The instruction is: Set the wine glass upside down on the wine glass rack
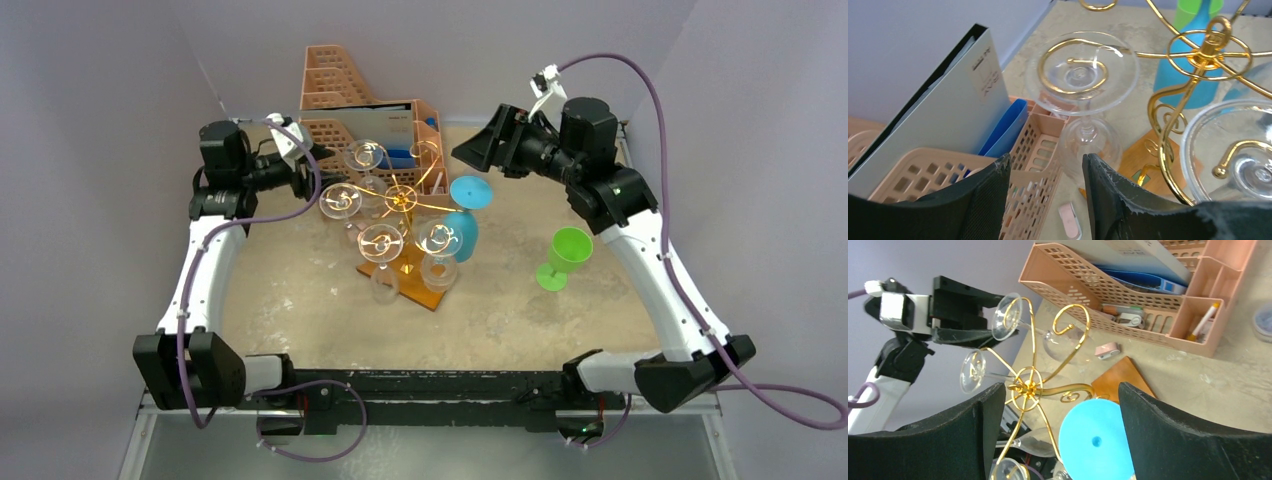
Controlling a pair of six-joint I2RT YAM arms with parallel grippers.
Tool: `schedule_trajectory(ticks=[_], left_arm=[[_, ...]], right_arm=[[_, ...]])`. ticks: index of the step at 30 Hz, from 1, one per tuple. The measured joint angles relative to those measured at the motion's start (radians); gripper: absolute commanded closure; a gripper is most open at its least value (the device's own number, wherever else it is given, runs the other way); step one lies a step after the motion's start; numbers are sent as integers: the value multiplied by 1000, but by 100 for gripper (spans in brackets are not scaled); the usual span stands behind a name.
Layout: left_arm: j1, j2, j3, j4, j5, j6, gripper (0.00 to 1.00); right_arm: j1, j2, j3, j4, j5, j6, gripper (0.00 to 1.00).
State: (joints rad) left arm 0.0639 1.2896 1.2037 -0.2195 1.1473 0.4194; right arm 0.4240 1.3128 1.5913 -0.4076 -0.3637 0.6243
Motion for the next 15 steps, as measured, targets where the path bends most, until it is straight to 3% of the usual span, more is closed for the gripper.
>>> schedule_trajectory(ticks=[5,9,15], left_arm=[[1,-82,-49,42,-164,-123,44],[1,-153,-80,47,-343,-251,34],[3,-245,-82,-108,-853,-495,28]], right_arm=[[0,-87,-58,-58,96,-21,16],[0,-156,-63,-122,200,-48,17],[0,-282,-126,-245,484,-125,23]])
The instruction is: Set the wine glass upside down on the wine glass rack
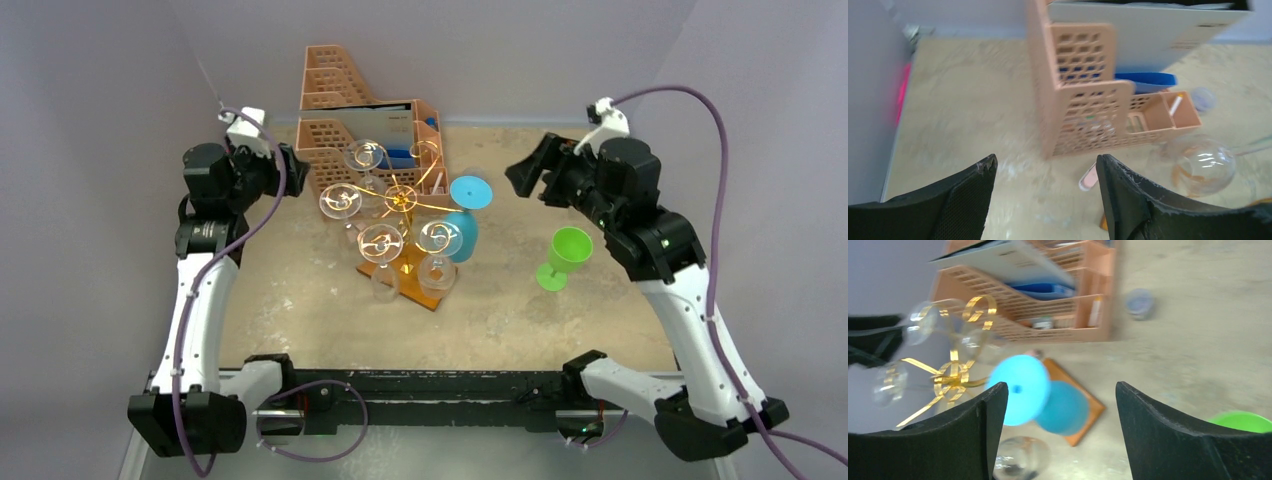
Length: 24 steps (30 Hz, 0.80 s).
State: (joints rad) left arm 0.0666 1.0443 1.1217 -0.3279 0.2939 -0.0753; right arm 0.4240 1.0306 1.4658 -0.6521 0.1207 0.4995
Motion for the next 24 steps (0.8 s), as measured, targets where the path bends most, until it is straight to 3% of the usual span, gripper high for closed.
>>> schedule_trajectory(ticks=[5,10,19,24], left_arm=[[0,-108,52,-240,-267,-183,20],[0,-195,161,-372,-308,-278,16],[0,-322,223,-527,-56,-291,21],[0,-314,282,-558,155,-291,23]], right_arm=[[-1,-111,-140,-97,196,-58,23],[-2,-93,-146,-232,321,-79,36],[-5,4,-214,-336,418,-109,37],[-7,74,-242,-328,302,-113,51]])
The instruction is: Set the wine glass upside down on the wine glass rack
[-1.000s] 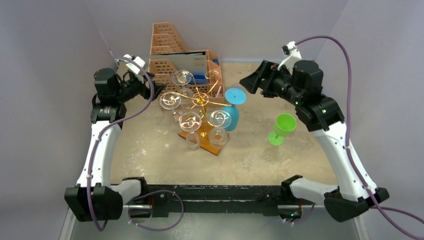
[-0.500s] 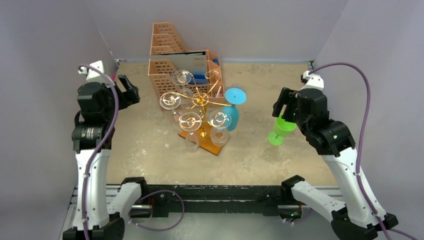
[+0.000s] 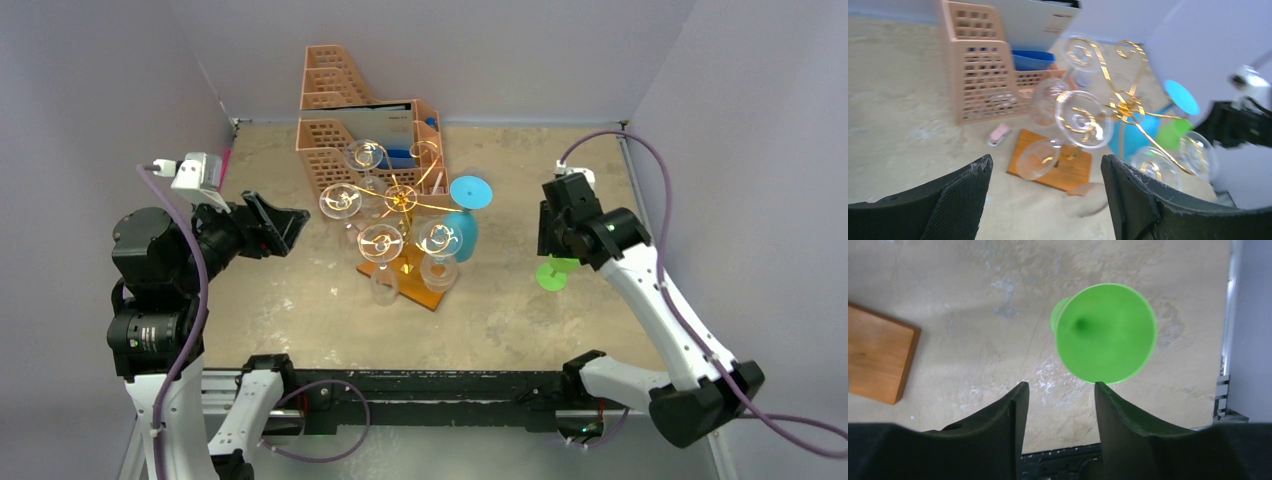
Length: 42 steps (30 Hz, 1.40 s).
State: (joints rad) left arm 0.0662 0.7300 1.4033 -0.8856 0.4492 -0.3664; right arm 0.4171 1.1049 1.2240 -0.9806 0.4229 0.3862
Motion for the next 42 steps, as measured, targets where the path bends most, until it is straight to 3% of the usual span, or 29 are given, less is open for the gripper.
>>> schedule_trajectory(ticks=[5,14,20,25,32,42], left_arm=[[0,3,8,-2,136,10,23],[0,39,8,9,271,9,23],[0,71,14,36,377,0,23],[0,89,51,55,454,-11,23],[0,96,108,149,537,-92,24],[0,184,103,449,563,-331,24]], right_arm=[[-18,134,0,-2,-69,-22,63],[-73,193,0,2,-129,-84,69],[-77,211,0,24,-159,-103,82],[-77,209,-24,77,-166,-115,100],[-77,143,-47,128,-150,-115,100],[-77,-153,-16,249,-160,-79,100]])
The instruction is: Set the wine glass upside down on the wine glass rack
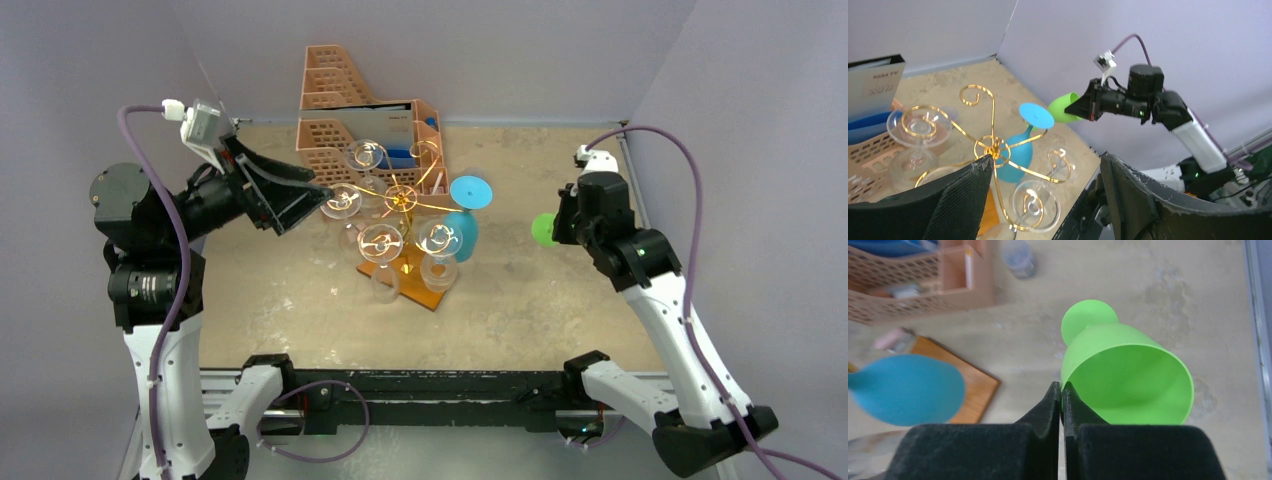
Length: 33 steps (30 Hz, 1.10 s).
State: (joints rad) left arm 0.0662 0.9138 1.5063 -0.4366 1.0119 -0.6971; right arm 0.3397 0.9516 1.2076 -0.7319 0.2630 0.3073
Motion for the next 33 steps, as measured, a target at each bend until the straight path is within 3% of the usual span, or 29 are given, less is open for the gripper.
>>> schedule_trajectory(ticks=[8,15,21,24,33], left_arm=[[-50,146,50,229,-62,-158,23],[-328,288,96,267,-219,-156,23],[-463,359,108,312,-352,-175,26],[-555,388,108,355,-452,-231,33],[-816,519,172,455,-741,-336,32]], right_arm=[[0,-150,15,163,-46,34,100],[0,-223,1,336,-94,51,100],[0,-237,-32,485,-134,50,100],[0,-264,-87,580,-162,45,100],[0,-310,-131,822,-236,21,100]])
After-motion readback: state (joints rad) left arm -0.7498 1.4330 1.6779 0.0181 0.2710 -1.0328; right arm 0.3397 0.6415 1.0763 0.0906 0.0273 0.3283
